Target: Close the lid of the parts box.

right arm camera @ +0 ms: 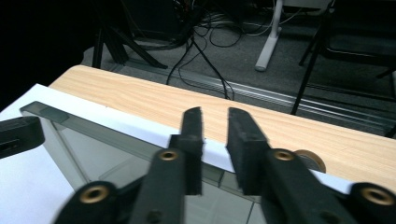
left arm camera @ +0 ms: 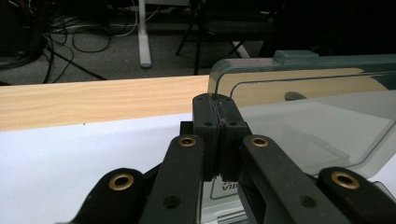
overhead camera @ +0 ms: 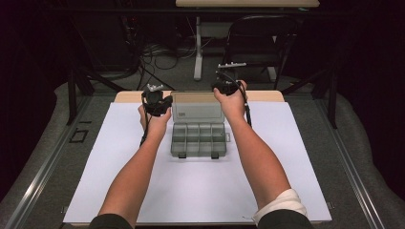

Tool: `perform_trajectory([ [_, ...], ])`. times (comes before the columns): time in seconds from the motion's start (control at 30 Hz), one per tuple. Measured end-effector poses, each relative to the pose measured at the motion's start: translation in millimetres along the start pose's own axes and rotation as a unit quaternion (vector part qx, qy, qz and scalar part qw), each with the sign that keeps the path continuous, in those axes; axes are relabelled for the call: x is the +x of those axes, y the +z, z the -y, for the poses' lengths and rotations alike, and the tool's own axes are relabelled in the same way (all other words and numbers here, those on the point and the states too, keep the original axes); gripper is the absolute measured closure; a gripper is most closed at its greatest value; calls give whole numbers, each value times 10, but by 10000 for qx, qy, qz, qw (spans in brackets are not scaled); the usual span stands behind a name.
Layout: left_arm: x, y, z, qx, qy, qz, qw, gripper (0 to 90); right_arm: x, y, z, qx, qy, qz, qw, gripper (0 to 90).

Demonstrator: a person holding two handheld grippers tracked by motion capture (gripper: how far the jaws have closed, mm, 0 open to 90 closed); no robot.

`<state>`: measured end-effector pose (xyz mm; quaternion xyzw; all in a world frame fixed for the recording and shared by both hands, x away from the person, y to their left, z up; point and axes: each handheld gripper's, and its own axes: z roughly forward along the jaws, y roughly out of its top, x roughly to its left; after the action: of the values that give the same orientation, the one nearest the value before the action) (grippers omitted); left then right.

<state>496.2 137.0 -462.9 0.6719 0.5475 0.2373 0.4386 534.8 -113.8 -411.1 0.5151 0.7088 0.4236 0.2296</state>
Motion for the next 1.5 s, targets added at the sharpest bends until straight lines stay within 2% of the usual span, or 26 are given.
perform_trajectory([
  [0.13,2,-12,10,-16,-7,27,10000,890,12,26,-4,76,-63,36,9999,848],
  [0.33,14,-37,20,20,5,90,10000,888,55,71,15,187,-112,-69,9997,886],
  [0.37,10,-31,26,-47,-10,74,10000,887,64,74,18,191,-128,-82,9997,888],
  [0.5,33,-63,27,-12,-61,199,9998,875,90,72,25,200,-185,-108,9996,892],
  [0.57,43,-99,31,-44,-129,313,9994,834,103,65,30,212,-193,-129,9995,894],
  [0.67,73,-184,33,46,-91,406,9991,814,122,51,39,248,-237,-167,9993,892],
  [0.7,77,-214,38,31,-120,463,9989,815,129,44,44,250,-235,-180,9992,892],
  [0.83,70,-334,79,88,-14,657,9978,876,149,-2,86,279,-264,-255,9989,891],
  [1.0,37,-419,175,184,60,895,9958,900,169,-68,174,355,-276,-353,9984,891],
  [1.1,6,-463,245,200,143,995,9947,900,191,-121,268,392,-363,-398,9978,891],
  [1.17,0,-491,289,219,115,1068,9940,900,195,-155,330,408,-422,-453,9972,891],
  [1.4,-33,-560,441,257,127,1132,9932,900,225,-278,522,404,-386,-625,9965,897],
  [1.43,-32,-579,458,329,166,1159,9926,900,235,-293,545,430,-386,-638,9963,896],
  [1.5,-39,-599,503,295,112,1195,9923,900,258,-332,593,436,-478,-643,9958,891],
])
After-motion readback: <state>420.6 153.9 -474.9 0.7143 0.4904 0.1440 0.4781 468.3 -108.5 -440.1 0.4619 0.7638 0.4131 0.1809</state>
